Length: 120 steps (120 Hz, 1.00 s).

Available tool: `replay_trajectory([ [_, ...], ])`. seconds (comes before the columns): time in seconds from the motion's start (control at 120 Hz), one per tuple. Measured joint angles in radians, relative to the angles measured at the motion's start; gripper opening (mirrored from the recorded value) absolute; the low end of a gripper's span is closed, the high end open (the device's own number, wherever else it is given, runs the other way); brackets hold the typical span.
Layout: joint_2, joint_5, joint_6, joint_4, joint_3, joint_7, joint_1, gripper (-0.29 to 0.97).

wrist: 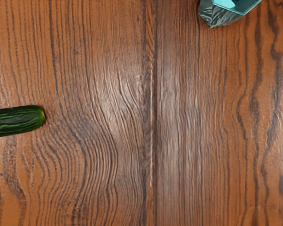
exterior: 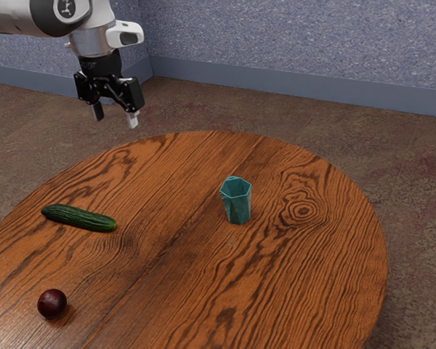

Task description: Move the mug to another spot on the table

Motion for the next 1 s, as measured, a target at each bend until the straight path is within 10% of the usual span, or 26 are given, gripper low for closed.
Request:
replay_trajectory([
  [0.108,0.117,-0.024,0.084,0.020,0.209,-0.005,-0.195,0.67],
  [0.325,0.290,-0.039,0.222,0.027,0.247,-0.039,-0.297,0.67],
  [1.0,0.673,-0.188,0.366,0.365,0.220,-0.407,-0.230,0.66],
])
